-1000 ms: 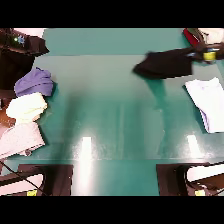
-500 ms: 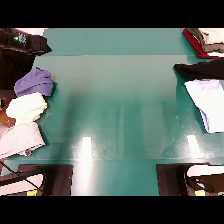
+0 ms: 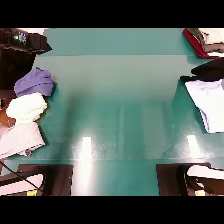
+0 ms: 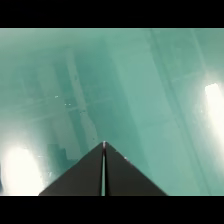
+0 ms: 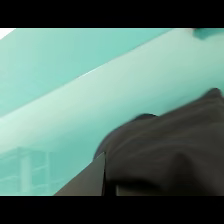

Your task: Fold the shirts.

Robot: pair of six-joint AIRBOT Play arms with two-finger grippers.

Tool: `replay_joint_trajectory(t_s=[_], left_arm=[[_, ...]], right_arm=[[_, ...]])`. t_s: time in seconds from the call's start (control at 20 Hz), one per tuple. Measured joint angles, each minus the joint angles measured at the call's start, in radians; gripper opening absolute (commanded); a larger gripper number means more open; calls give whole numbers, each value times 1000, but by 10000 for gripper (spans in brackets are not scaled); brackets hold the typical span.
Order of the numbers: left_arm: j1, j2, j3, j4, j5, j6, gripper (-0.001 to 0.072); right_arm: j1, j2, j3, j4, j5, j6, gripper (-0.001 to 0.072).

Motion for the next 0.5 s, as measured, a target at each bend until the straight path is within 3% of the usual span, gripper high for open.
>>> replay_joint_trajectory(t_s=[0.25, 0.35, 0.4, 0.5], left_arm=[[0, 0, 0, 0, -1, 1, 33], [0, 0, 0, 0, -12, 9, 33], [0, 0, 0, 0, -17, 13, 33], [0, 0, 0, 0, -23, 20, 34]], right_arm=[[-18, 58, -16, -269, 177, 75, 32], [-20, 77, -53, -376, 230, 97, 451], [-21, 87, -77, -422, 251, 103, 504], [-22, 109, -140, -512, 278, 114, 503]])
